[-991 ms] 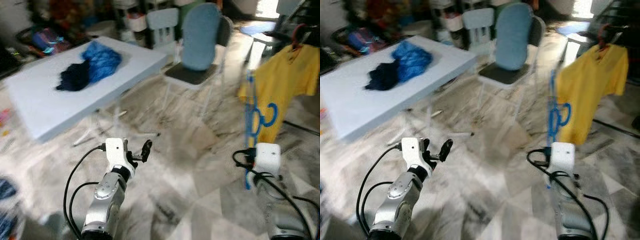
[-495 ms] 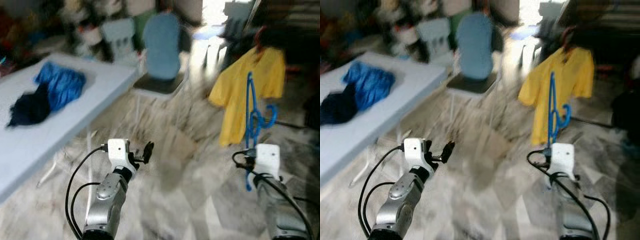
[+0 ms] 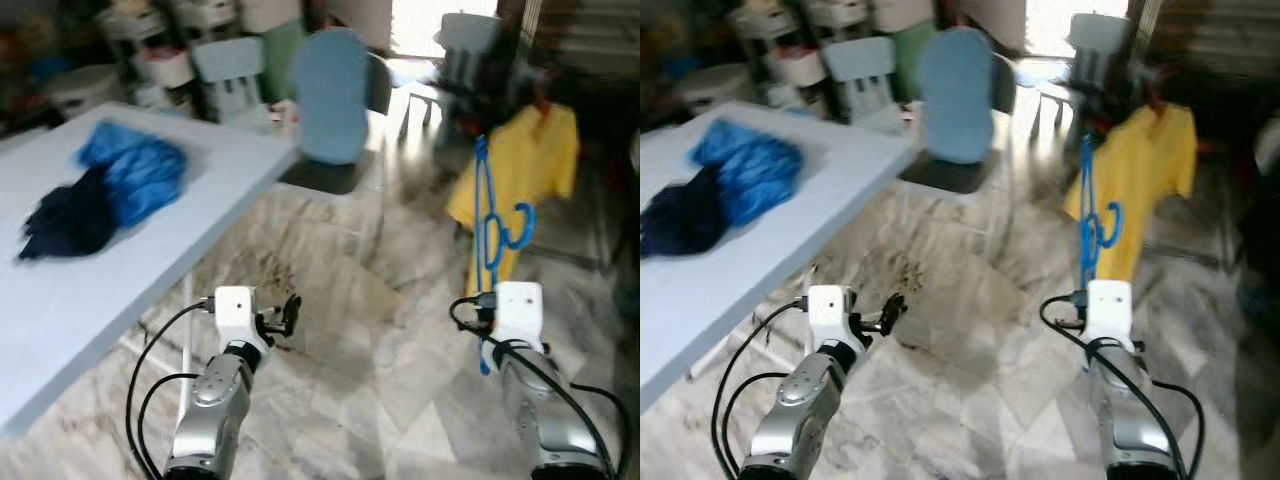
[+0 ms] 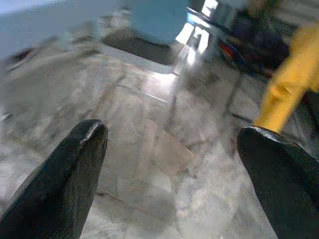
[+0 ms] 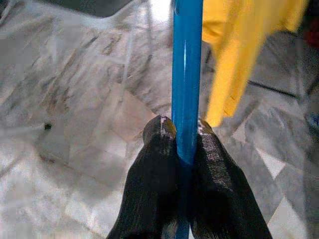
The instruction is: Hang hanger
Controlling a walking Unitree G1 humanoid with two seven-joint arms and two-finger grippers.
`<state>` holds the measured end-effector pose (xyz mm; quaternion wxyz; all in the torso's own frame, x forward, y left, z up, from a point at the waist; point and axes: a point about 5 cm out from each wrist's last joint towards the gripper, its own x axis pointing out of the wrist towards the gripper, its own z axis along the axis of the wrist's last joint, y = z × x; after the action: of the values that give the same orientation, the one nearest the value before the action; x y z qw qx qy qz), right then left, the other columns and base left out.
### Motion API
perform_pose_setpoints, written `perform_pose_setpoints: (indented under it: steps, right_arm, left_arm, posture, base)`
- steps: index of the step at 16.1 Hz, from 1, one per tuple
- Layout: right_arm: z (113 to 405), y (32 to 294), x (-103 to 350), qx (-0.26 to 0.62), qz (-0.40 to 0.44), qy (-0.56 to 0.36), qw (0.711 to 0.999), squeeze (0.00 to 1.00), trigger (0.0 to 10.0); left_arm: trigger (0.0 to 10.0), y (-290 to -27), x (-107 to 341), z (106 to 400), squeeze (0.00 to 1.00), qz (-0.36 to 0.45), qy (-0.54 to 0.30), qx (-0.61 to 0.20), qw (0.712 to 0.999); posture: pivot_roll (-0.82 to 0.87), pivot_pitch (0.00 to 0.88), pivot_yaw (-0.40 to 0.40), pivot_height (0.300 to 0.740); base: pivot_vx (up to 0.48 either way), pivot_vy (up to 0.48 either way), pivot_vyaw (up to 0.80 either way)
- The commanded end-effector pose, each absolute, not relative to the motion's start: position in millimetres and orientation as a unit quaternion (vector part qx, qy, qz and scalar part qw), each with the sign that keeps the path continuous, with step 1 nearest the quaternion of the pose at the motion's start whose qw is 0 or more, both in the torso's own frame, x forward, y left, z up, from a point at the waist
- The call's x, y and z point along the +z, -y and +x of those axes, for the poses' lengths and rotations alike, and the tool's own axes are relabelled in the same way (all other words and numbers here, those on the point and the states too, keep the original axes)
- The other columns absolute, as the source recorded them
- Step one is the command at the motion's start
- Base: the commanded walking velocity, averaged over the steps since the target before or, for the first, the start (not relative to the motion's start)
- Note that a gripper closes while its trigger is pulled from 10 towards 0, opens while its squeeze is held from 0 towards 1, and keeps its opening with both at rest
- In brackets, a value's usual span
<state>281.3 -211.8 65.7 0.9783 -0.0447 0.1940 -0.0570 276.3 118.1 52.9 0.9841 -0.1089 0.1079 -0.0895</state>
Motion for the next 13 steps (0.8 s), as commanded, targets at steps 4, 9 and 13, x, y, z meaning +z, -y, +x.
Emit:
perform_pose_setpoints:
  steps: [4,9,13]
  right_arm:
    - [307,181,73,0.005,-0.075,-0.193,0.978,0.00,10.0]
    - [294,158,53,0.019,-0.060,-0.208,0.976,0.00,10.0]
    - [277,184,37,-0.033,-0.049,-0.222,0.973,0.00,10.0]
  left_arm:
    - [10.0,-138,61,287,0.00,-0.074,-0.078,-0.054,0.993]
    - [10.0,-159,65,275,0.00,-0.061,-0.067,-0.035,0.995]
    - [10.0,-171,65,273,0.00,-0.060,-0.079,-0.025,0.995]
  posture:
    - [-0.10,0.000,-0.119,0.740]
    - [-0.09,0.000,-0.015,0.740]
    - [-0.14,0.000,0.045,0.740]
  base:
    - [0.000,0.000,0.00]
    - [0.000,0.000,0.00]
    - [0.000,0.000,0.00]
